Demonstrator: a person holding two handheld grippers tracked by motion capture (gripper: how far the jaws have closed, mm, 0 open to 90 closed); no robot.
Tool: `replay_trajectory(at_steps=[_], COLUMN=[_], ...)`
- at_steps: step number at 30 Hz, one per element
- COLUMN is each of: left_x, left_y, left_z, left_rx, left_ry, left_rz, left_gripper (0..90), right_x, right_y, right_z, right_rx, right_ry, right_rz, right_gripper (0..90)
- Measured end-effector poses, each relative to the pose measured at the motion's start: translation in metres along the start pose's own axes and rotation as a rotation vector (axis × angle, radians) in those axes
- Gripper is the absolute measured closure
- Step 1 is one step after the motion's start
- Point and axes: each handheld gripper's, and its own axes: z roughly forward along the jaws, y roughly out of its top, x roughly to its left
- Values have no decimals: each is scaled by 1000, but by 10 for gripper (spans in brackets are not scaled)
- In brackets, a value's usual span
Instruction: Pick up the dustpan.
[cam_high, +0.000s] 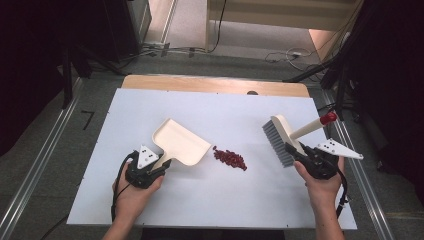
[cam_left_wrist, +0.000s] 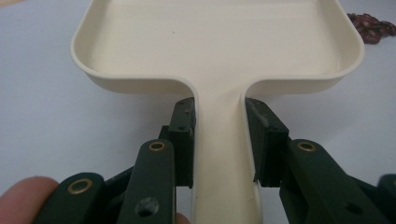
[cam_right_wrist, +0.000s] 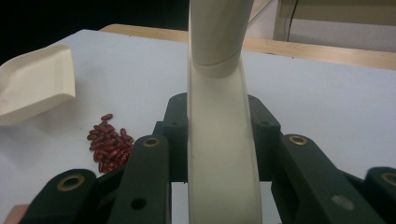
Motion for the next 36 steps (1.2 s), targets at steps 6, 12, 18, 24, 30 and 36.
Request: replay_trajectory(at_steps=[6, 12, 18, 24, 30, 36], left_x=[-8, -15, -18, -20, -19, -20], left_y=[3, 6, 6, 6, 7, 6], left_z=[1, 0, 1, 1, -3, -2], left_rx=[10, 27, 45, 48, 49, 82], left_ry=[-48, -105, -145, -173, -206, -236], left_rz=[34, 104, 131, 172, 218, 235], left_gripper=[667, 666, 666, 666, 665, 666], right_x=[2, 4, 7, 11, 16, 20], right_y=[1, 2, 3, 4, 4, 5], right_z=[1, 2, 3, 5, 7, 9], right_rx=[2, 1, 4, 10, 15, 21], right_ry=[3, 7, 11, 11, 19, 27], right_rz=[-4, -8, -15, -22, -27, -35], right_gripper=[653, 654, 654, 653, 654, 653])
